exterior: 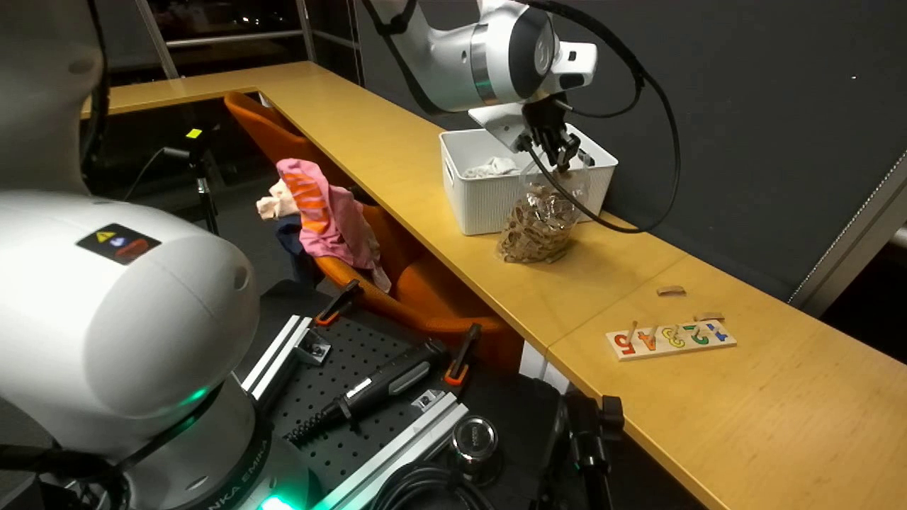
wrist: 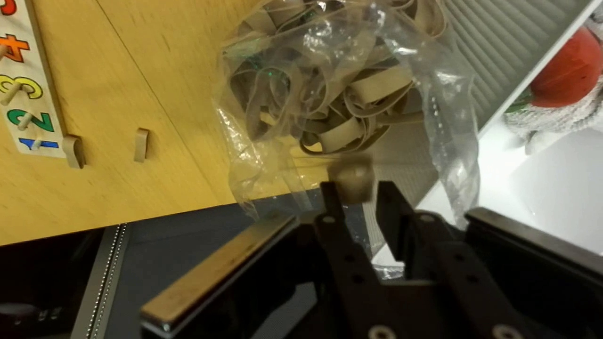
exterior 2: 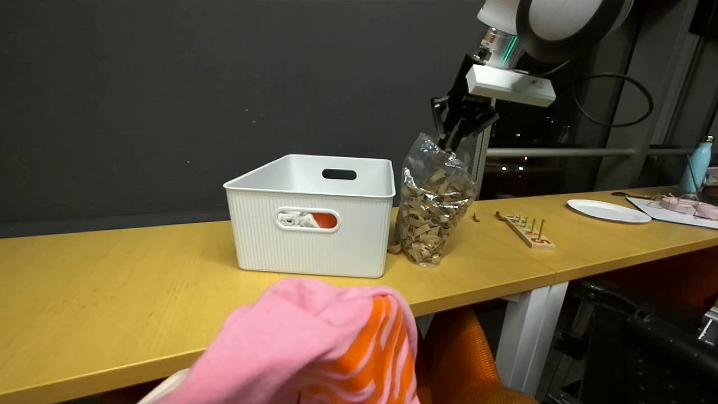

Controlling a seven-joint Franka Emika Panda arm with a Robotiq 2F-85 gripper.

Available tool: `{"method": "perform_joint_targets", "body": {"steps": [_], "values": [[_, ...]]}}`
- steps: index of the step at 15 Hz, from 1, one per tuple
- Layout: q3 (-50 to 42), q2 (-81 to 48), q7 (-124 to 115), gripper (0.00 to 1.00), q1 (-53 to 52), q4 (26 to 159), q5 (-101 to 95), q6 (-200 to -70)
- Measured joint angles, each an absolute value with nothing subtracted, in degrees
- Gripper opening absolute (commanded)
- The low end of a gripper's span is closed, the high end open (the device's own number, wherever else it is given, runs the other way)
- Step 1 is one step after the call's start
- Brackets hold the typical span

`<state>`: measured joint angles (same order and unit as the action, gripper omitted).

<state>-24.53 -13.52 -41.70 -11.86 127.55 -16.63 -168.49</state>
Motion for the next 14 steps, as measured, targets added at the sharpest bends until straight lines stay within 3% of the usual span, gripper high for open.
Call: {"method": "perform_joint_targets", "body": {"steps": [6,14], "values": [[-24.6,-12.9,-40.7,0.99,-10.9,127.8,-16.5,-168.7],[-18.6,-10.9,-22.1,1.0,7.0,124.0,6.5,-154.5]]}}
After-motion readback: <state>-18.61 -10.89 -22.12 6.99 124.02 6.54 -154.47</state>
